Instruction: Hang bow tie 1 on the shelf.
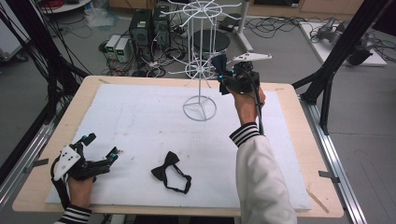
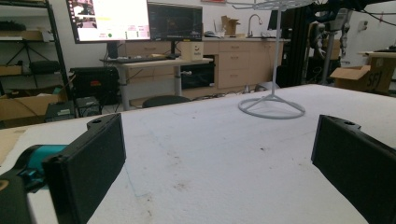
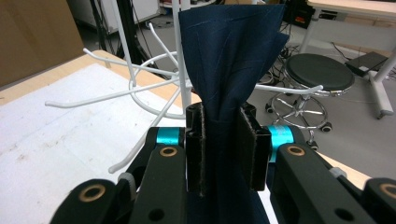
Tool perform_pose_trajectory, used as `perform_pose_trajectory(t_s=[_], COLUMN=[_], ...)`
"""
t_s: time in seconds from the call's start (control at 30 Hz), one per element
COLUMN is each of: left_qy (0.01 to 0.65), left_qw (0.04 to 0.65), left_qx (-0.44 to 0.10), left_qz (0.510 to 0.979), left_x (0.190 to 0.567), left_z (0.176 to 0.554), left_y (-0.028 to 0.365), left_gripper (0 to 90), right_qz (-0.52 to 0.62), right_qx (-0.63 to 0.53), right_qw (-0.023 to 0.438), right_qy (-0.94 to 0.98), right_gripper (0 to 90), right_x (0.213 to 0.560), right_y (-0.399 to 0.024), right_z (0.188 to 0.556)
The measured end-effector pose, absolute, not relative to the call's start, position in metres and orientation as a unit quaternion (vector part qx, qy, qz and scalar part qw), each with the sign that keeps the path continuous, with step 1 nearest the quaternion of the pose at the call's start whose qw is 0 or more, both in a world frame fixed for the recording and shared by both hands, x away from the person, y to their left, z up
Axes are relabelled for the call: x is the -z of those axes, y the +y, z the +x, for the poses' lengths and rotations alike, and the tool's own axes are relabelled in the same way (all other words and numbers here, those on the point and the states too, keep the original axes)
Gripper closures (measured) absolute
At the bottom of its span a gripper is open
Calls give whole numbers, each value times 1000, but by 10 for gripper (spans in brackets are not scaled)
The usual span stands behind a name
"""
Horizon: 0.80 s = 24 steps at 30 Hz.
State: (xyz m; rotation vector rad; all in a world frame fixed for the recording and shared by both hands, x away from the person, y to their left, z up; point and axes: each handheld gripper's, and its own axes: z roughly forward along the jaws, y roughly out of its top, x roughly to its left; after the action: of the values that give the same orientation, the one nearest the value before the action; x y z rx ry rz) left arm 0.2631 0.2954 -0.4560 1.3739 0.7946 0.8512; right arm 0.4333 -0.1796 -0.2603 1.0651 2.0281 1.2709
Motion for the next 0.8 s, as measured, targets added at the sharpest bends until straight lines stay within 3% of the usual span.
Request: perform_pose_trajectory(t_s=[0.53, 0.8], left_qy=[346, 347], left_qw=[622, 621], left_qx=[-371, -371], left_qz=[597, 597], left_x=[456, 456], left_z=[263, 263], left_y=[295, 295], left_gripper=[35, 34], right_qz=[392, 386], right_qx=[-467, -470], right_qw=[247, 244], right_qy=[754, 755], right_gripper=[730, 634], right_x=[263, 262], right_y=[-180, -180], right_z=[433, 431])
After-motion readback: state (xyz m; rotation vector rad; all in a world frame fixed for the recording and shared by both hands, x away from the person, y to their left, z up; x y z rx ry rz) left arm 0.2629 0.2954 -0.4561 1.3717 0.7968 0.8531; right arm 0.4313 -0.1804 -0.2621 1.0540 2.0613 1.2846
